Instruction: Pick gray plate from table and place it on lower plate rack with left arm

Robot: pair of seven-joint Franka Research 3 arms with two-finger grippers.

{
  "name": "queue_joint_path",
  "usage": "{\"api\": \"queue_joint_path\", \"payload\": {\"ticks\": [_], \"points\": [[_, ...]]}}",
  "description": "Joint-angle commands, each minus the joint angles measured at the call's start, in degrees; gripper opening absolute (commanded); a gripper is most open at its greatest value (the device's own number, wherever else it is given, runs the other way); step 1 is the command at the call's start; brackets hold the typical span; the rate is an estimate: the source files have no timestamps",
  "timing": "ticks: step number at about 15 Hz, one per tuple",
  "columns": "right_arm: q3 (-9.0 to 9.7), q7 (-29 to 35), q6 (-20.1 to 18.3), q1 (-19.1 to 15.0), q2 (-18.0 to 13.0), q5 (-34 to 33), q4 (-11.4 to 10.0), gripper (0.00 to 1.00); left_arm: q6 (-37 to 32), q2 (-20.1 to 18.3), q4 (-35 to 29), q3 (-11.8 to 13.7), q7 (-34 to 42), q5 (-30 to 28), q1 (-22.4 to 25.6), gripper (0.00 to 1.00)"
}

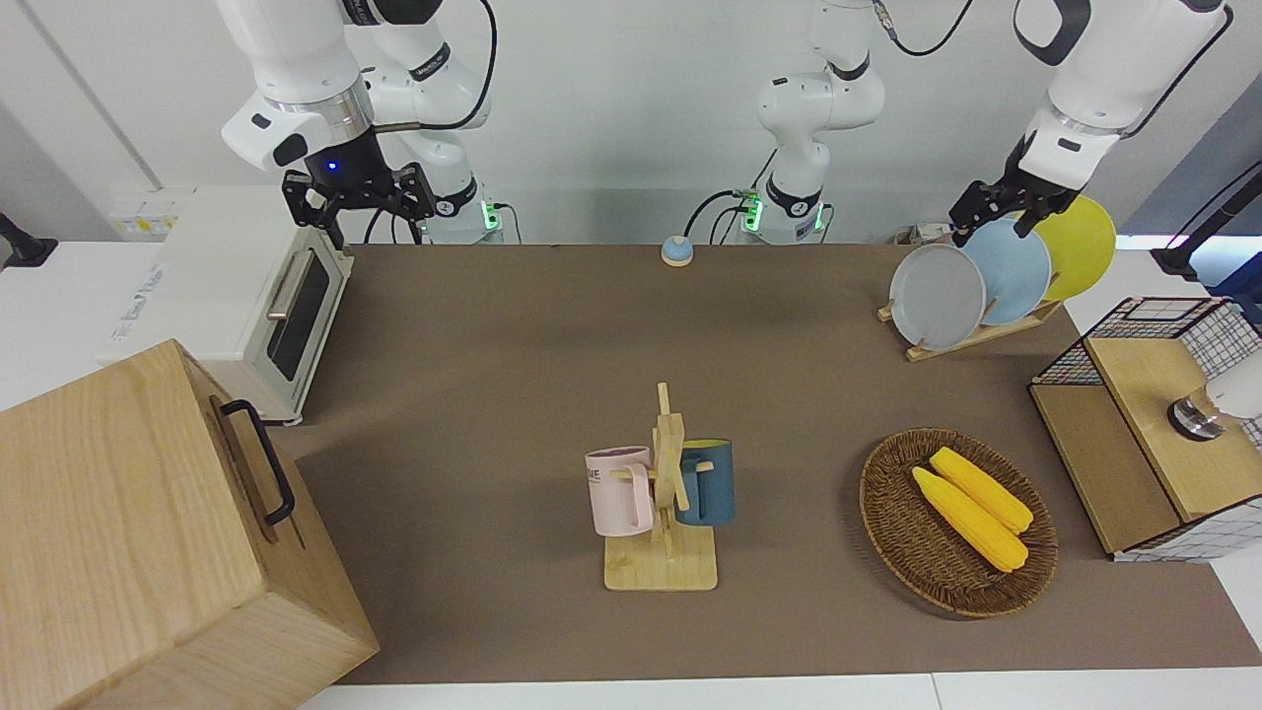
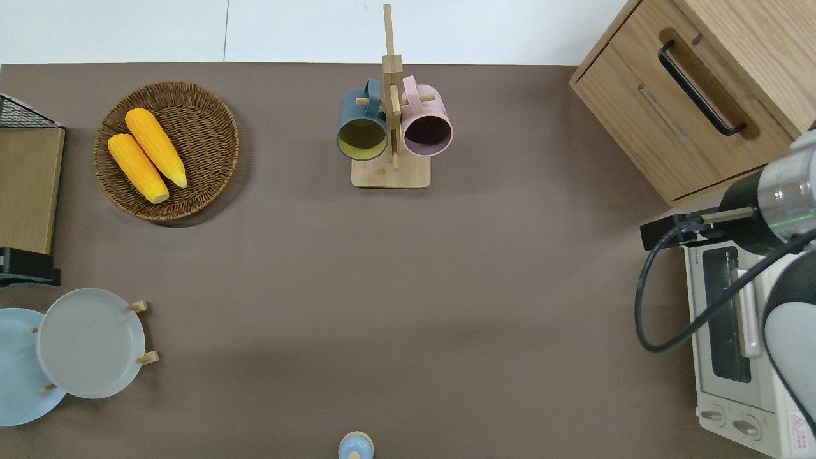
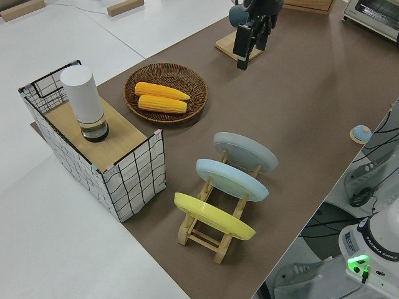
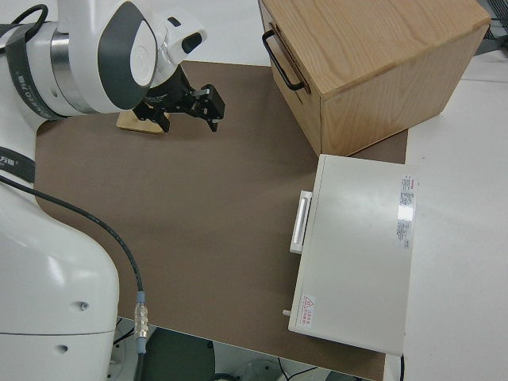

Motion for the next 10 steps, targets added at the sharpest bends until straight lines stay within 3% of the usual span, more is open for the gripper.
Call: {"api": "queue_joint_path", "payload": {"ticks": [1, 7, 10], "points": [[0.98, 0.69, -0.81, -1.15, -0.15, -0.08, 0.51, 0.983, -0.99, -0.74, 2.17, 0.93, 1.84, -4.0, -0.72, 0.99], [0.98, 0.69, -0.72, -1.15, -0.15, -0.08, 0.51, 0.983, -0.9, -0.66, 2.35, 0.14, -4.41, -5.24, -1.16, 1.0], [0.98, 0.69, -0.72, -1.15, -0.07, -0.08, 0.51, 0.983, -0.55, -0.57, 2.35, -3.02, -4.23, 0.19, -1.34, 1.0]]}}
